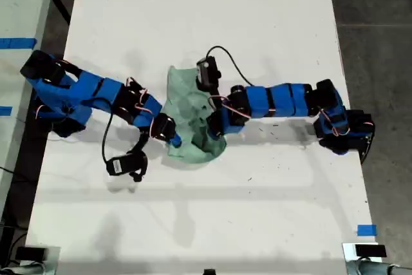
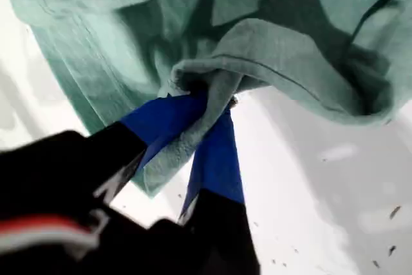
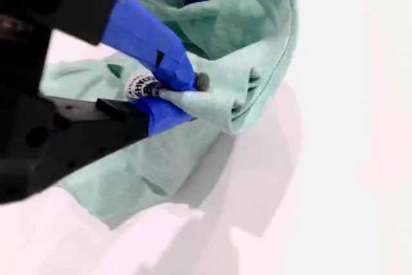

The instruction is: Fold tshirt

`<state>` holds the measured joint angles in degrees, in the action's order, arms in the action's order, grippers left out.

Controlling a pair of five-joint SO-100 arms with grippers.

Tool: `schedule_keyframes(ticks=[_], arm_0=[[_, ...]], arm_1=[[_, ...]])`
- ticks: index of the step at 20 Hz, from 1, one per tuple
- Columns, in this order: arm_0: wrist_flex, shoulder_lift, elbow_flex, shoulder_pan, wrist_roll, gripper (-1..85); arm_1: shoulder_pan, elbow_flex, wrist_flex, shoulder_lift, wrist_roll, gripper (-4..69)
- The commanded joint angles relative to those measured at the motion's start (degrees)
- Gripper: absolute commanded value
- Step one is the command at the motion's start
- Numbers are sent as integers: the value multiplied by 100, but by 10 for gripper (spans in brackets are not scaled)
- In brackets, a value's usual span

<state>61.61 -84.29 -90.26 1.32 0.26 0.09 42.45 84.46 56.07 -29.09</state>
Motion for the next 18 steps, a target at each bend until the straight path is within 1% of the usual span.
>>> schedule_keyframes(ticks=[1, 5, 8, 10, 13, 14, 15, 16, 17, 18], arm_0=[[466, -712, 272, -958, 624, 1], [712, -791, 264, -2197, 1600, 1], [738, -703, 229, -2971, 2101, 1], [738, -659, 229, -3305, 2312, 1], [844, -694, 229, -3507, 2373, 7], [905, -817, 220, -3683, 2452, 135], [1002, -1063, 167, -3929, 2505, 256], [1195, -1433, 97, -4271, 2514, 279], [1380, -1854, 35, -4693, 2628, 289], [1538, -2294, -9, -5186, 2786, 291]], arm_1=[[773, -360, -387, 729, -677, -12], [1573, -360, -765, 791, -1230, -12], [1969, -360, -1248, 633, -1468, -12], [2109, -360, -1477, 519, -1512, -12], [2224, -360, -1450, 519, -1608, -15], [2320, -360, -1354, 580, -1670, -2], [2487, -360, -1169, 694, -1714, 246], [2707, -360, -984, 870, -1916, 415], [3006, -360, -712, 1116, -2048, 389], [3340, -343, -439, 1441, -2197, 347]])
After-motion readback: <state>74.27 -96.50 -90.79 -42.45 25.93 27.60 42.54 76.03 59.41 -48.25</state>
